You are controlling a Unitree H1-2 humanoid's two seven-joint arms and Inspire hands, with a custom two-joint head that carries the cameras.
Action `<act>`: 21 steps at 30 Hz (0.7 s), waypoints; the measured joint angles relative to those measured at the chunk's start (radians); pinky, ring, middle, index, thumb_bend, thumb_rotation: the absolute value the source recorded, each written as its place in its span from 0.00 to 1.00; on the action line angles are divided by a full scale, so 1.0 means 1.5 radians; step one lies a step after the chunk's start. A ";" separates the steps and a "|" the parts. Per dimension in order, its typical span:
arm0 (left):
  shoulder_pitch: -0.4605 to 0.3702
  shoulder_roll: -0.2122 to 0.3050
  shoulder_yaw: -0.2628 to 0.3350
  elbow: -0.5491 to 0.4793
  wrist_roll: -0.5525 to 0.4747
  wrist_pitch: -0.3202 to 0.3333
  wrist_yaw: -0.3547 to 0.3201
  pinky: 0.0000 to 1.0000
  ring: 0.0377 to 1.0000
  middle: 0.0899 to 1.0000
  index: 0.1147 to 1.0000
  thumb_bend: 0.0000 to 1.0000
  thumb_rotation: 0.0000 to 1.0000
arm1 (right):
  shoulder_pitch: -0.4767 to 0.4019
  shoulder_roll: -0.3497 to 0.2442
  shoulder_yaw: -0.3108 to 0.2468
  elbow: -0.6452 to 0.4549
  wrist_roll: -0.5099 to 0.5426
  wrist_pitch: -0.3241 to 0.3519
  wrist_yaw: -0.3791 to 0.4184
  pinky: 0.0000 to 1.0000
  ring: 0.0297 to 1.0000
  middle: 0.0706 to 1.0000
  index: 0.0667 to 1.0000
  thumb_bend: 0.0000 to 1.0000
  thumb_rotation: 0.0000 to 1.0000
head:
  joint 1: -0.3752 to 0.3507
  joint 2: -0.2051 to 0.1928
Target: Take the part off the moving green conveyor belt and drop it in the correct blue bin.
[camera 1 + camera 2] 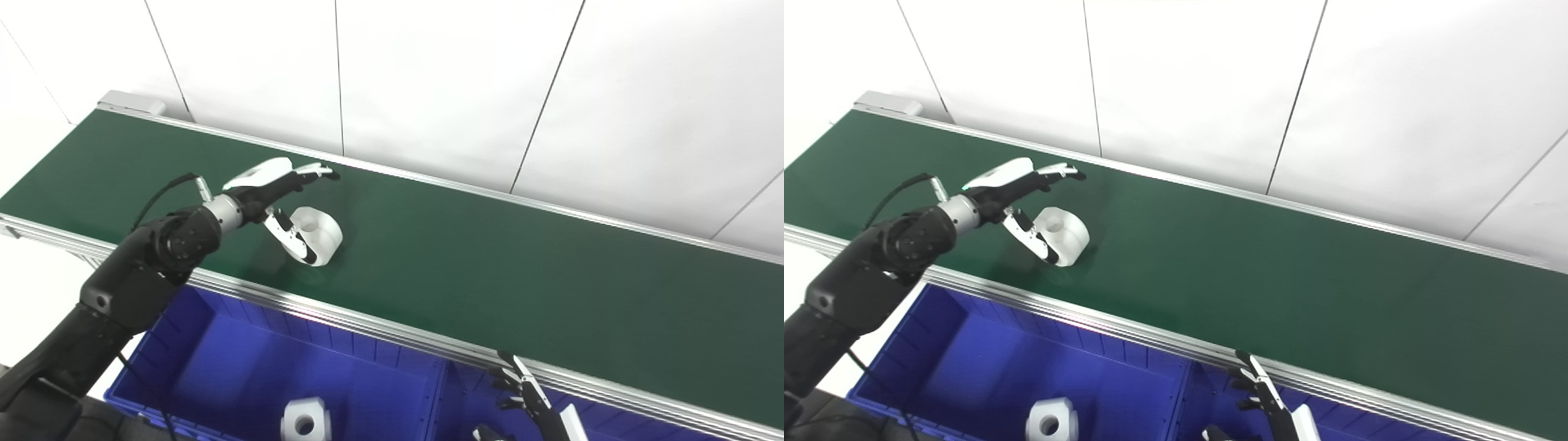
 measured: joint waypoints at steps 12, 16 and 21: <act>-0.031 -0.079 -0.035 0.124 0.066 -0.080 0.120 0.76 0.82 0.82 0.75 0.72 0.00 | 0.002 0.001 -0.003 -0.001 0.004 0.000 0.000 0.65 0.78 0.82 0.94 0.58 0.65 | -0.003 0.009; -0.037 -0.101 -0.037 0.162 0.084 -0.146 0.190 0.55 0.53 0.56 0.54 0.54 0.00 | 0.004 0.001 -0.004 -0.003 0.008 0.000 0.001 0.66 0.79 0.83 0.94 0.58 0.65 | -0.004 0.012; -0.053 -0.118 -0.041 0.210 0.115 -0.195 0.258 0.47 0.42 0.47 0.43 0.50 0.00 | 0.008 0.001 -0.005 -0.008 0.015 0.000 0.003 0.66 0.80 0.83 0.94 0.58 0.66 | -0.004 0.017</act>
